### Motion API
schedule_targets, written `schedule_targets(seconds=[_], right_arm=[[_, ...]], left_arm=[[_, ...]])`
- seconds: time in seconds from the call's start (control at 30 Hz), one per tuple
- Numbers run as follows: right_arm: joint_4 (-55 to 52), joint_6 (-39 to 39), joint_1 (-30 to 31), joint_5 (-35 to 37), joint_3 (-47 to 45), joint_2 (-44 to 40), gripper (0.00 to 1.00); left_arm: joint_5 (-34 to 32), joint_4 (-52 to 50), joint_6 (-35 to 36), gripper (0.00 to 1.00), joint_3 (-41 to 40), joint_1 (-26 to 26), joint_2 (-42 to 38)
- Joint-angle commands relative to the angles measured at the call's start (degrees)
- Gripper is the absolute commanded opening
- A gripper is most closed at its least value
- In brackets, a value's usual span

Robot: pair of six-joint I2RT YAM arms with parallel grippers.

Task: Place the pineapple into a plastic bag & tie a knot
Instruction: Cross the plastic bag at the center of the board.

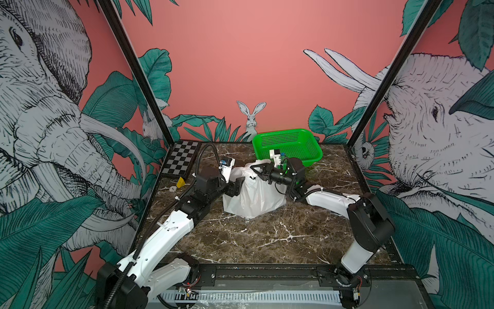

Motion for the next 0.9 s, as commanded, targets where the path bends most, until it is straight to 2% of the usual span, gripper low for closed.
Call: schedule_targets(seconds=[0.0, 0.2, 0.3, 0.47, 0.57, 0.73, 0.87], right_arm=[[12.08, -1.10, -0.05, -4.82, 3.80, 1.89, 0.00], [7.05, -4.46, -0.39, -6.82, 4.32, 0.95, 0.00], [5.73, -5.59, -0.57, -7.19, 3.08, 0.51, 0.00], [3.66, -7.14, -0.90, -7.05, 1.65, 0.16, 0.00], [3.29, -7.16, -1.18, -6.98, 0.96, 0.16, 0.00], [3.06, -7.01, -1.87, -6.98, -0.09, -0.15, 0.00], [2.59, -6.88, -2.33, -7.40, -0.52, -0.65, 0.00]], left_arm=[[-3.21, 3.80, -1.42, 0.80, 3.64, 1.62, 1.56], [1.08, 9.27, -4.57, 0.80, 5.79, 5.83, 4.34], [7.49, 11.21, -4.97, 0.81, 6.53, 7.52, 4.80], [20.87, 5.98, -3.21, 0.81, 10.15, 7.72, 7.20], [27.50, 4.34, -3.10, 0.81, 9.29, 7.68, 7.42], [35.00, 1.73, -2.19, 0.81, 6.97, 7.69, 7.16], [36.50, -1.25, -0.09, 0.83, 6.47, 7.66, 7.67]])
